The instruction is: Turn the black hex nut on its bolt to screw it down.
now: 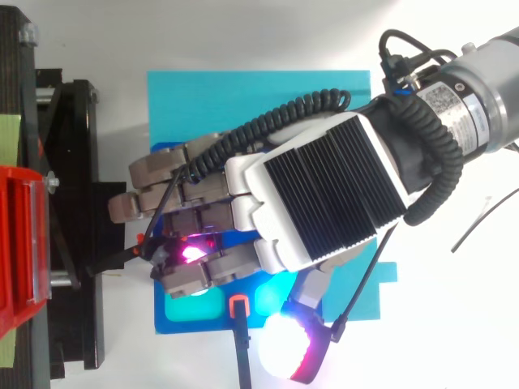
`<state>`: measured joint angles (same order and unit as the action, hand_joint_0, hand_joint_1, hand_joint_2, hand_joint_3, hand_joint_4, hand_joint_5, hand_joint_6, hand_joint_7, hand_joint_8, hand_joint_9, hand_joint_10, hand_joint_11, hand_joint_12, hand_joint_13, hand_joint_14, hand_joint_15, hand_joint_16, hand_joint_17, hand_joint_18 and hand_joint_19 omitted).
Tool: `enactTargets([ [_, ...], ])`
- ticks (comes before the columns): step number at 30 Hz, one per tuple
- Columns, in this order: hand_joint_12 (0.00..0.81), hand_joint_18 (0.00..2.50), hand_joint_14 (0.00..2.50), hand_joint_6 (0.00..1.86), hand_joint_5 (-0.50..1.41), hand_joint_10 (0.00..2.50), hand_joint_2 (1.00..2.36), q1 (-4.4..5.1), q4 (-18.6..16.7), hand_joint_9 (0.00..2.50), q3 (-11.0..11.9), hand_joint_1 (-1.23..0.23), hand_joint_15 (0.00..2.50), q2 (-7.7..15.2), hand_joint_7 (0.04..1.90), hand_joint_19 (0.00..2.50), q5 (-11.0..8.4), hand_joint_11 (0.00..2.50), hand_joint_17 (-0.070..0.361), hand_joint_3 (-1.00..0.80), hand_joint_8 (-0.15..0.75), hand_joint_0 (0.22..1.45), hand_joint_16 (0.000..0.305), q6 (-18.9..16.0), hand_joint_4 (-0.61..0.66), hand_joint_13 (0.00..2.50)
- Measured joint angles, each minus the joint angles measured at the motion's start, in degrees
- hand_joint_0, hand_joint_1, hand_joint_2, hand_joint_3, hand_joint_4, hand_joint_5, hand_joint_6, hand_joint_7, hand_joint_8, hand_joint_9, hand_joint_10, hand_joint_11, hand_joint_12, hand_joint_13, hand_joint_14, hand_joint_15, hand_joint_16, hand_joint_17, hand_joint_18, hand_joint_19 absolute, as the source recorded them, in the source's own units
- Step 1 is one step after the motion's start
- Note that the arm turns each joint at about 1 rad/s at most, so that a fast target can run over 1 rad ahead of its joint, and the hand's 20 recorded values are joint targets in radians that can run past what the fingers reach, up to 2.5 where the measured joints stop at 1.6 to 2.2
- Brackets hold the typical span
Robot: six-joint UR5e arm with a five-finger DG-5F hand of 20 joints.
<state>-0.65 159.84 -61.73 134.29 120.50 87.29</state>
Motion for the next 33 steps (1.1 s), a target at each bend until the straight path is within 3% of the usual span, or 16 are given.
enactTargets([
  [8, 0.383, 0.42, 0.0, 0.5, 0.0, 0.02, 1.0, -1.03, -0.4, 0.91, 0.0, -0.18, 0.09, 0.5, 1.41, 0.34, 0.95, 0.37, 0.141, -0.5, 0.313, 0.41, 0.062, 0.1, 0.22, 0.51],
  [33, 0.383, 0.42, 0.0, 0.5, -0.01, 0.02, 1.0, -3.62, -2.9, 0.9, 0.2, -0.19, 0.09, 0.6, 1.3, 0.34, 4.79, 0.38, 0.141, -0.5, 0.311, 0.41, 0.063, 0.0, 0.23, 0.52],
])
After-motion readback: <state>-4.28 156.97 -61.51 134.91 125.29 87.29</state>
